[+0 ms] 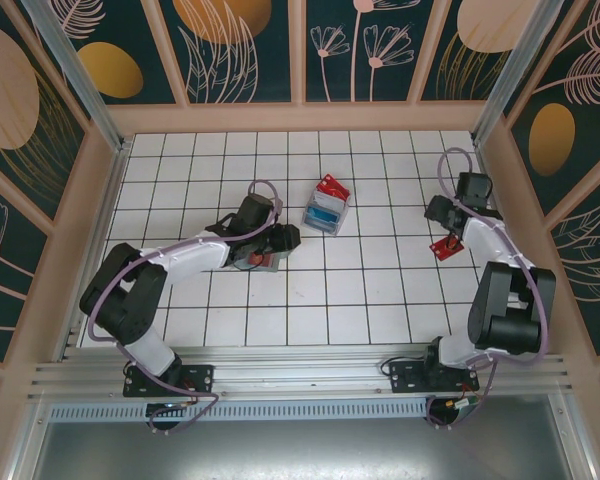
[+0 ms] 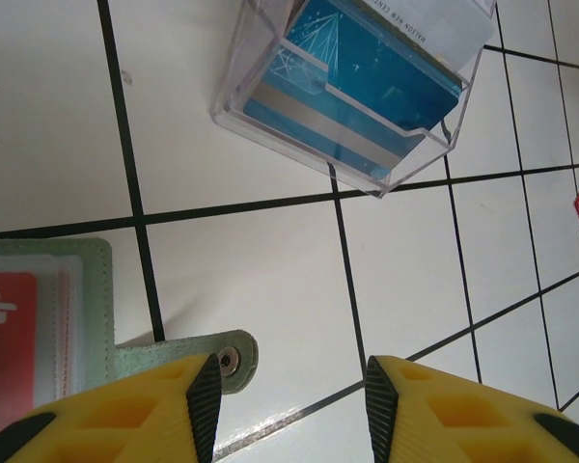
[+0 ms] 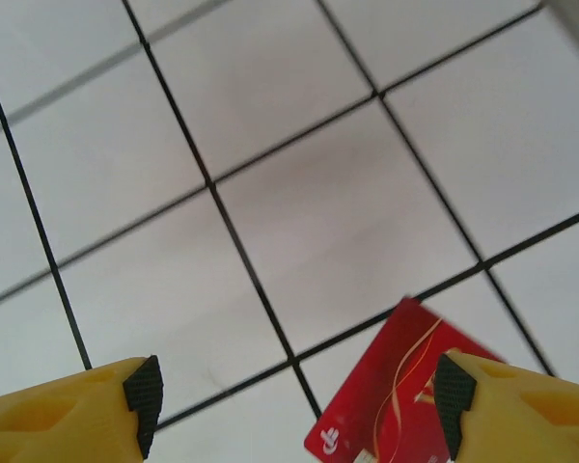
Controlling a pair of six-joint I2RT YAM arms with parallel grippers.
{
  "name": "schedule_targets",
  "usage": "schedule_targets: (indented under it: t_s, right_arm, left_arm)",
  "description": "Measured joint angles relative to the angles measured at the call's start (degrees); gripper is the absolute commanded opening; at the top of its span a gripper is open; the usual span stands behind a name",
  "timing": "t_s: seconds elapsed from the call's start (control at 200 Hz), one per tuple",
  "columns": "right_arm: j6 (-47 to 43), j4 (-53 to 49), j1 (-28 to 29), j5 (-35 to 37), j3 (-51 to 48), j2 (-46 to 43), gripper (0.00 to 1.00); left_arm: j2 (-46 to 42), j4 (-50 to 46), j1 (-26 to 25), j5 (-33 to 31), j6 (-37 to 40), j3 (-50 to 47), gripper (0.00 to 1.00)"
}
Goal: Put the credit cards into the card holder
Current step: Move the credit card to the middle-right of the table.
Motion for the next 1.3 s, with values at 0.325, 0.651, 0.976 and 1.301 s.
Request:
schedule_targets:
  t_s: [0.325,0.651,0.976,1.301]
  right_arm:
    - [1.1,-6.1,-0.1,3.7,-2.7,3.3,0.77]
    - [1.9,-9.6,0.3,7.9,-2.6,8.5,0.76]
    - [2.1,-5.9,-5.8,8.8,1.6,13.5,0.75]
    - [-0.6,-4.3,-12.3,4.9,5.9,17.7,0.74]
  left_arm:
    - [0.8,0.9,0.0,1.6,0.2,0.1,0.47]
    - [1.9,2.4,0.0,3.8,0.9,1.9,0.47]
    - [1.9,2.3,0.7,4.2,1.2,2.0,0.47]
    - [1.9,1.7,1.6,4.2,1.7,2.3,0.47]
